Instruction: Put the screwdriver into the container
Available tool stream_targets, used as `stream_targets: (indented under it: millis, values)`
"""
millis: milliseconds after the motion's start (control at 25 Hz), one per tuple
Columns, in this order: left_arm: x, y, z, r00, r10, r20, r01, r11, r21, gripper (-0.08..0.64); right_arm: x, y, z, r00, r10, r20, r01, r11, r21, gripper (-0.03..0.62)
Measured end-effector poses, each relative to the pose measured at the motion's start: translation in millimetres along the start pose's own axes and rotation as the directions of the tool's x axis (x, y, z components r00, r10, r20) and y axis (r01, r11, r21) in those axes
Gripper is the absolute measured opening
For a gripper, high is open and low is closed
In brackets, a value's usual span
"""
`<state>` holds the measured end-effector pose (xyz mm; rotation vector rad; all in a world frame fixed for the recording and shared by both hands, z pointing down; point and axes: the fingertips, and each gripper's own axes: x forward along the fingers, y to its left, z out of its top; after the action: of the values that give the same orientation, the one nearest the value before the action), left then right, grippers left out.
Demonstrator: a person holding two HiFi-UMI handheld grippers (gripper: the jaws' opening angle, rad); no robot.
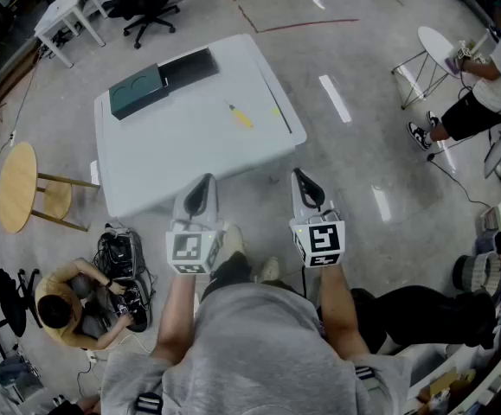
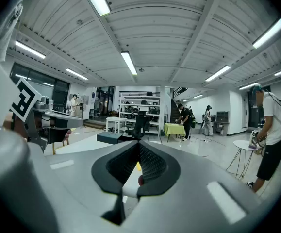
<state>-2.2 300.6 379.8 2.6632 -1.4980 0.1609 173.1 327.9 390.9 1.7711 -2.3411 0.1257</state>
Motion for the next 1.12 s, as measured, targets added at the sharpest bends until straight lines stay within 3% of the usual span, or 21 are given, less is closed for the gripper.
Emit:
stream_targets:
  millis: [320,920,1120]
  values:
    - [27,31,-8,1.0,-0.015,-0.021,0.015,1.0,-0.014,0.011,39,4,7,1.0,-0.015,-0.007,0.015,1.0,0.002,0.004]
    - [77,89,9,0.991,-0.131,0.005,0.131,0.991,-0.015,0.011,115,23,29,0.995,-0.078,-0.054,0.077,0.997,-0.015,0.003]
    - [88,110,10,0.99,-0.14,-0.002,0.14,0.99,-0.02,0.011,135,27,36,0.994,-0.092,-0.064,0.092,0.996,-0.017,0.004]
